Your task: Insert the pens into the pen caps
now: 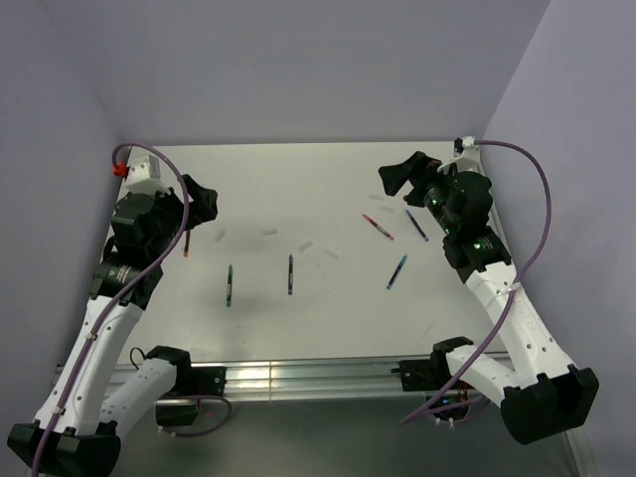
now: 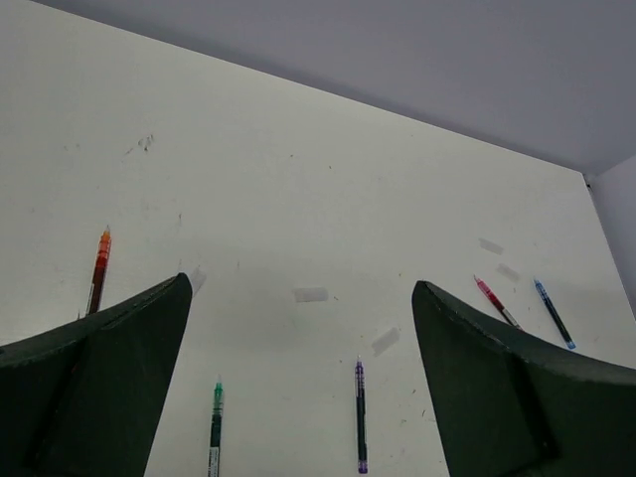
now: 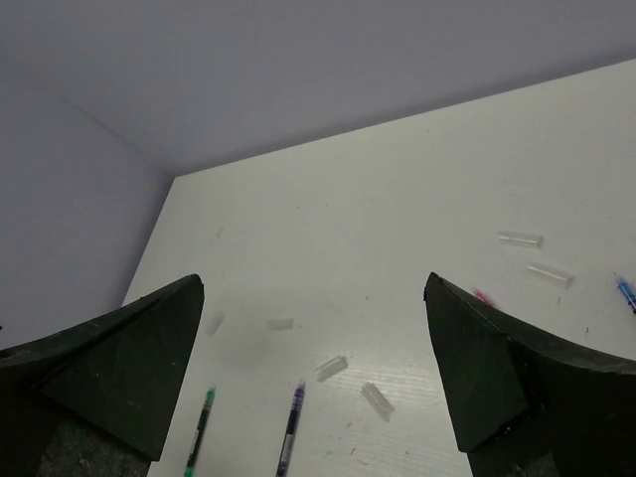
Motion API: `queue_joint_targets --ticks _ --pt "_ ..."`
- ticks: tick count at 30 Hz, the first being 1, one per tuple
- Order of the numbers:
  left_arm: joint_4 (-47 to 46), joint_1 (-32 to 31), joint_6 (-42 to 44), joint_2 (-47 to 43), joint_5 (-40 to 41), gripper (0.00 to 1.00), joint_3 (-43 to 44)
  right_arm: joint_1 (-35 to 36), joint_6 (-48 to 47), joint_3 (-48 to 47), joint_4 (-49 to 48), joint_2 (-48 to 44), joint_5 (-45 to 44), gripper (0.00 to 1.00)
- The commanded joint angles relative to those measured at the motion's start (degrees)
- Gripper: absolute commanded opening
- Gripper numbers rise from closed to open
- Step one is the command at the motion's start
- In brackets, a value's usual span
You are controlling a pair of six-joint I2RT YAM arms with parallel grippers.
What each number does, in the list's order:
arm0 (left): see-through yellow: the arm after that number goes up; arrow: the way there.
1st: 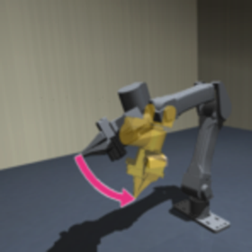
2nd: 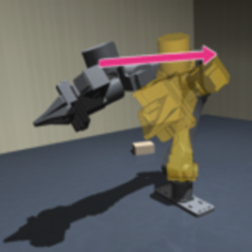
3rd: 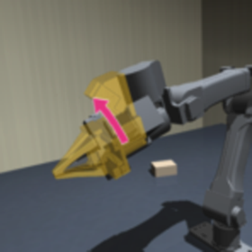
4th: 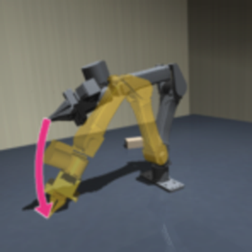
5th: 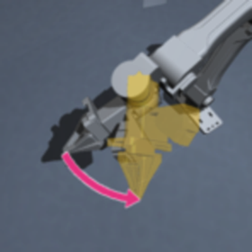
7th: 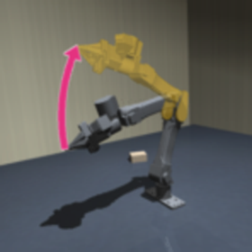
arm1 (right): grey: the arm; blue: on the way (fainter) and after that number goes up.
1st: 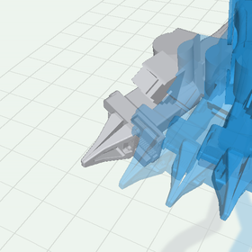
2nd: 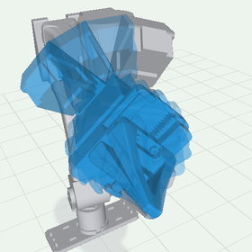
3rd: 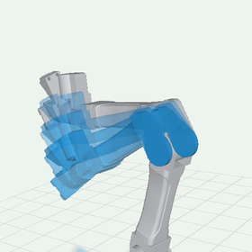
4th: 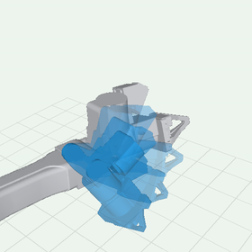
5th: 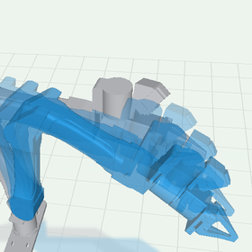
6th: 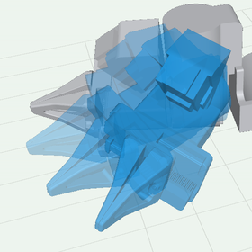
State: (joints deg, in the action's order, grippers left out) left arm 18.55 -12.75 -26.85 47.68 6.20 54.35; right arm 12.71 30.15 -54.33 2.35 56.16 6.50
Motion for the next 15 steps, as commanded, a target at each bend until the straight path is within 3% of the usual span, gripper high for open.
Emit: queue_joint_targets --ticks 1,11,15 --pt "-1.1 0.3 -0.4 0.0 0.4 1.0 0.8 -0.2 -0.2 -0.2 -1.0 -0.9 -1.0 1.0" --pt "-1.1 0.3 -0.2 -0.7 0.0 0.99 0.5 0.4 -0.8 1.4 1.9 -0.2 -3.3 0.99" --pt "-0.7 0.3 -0.9 1.1 -0.8 0.99 0.7 1.3 -2.1 1.9 4.6 1.8 -2.8 0.91"
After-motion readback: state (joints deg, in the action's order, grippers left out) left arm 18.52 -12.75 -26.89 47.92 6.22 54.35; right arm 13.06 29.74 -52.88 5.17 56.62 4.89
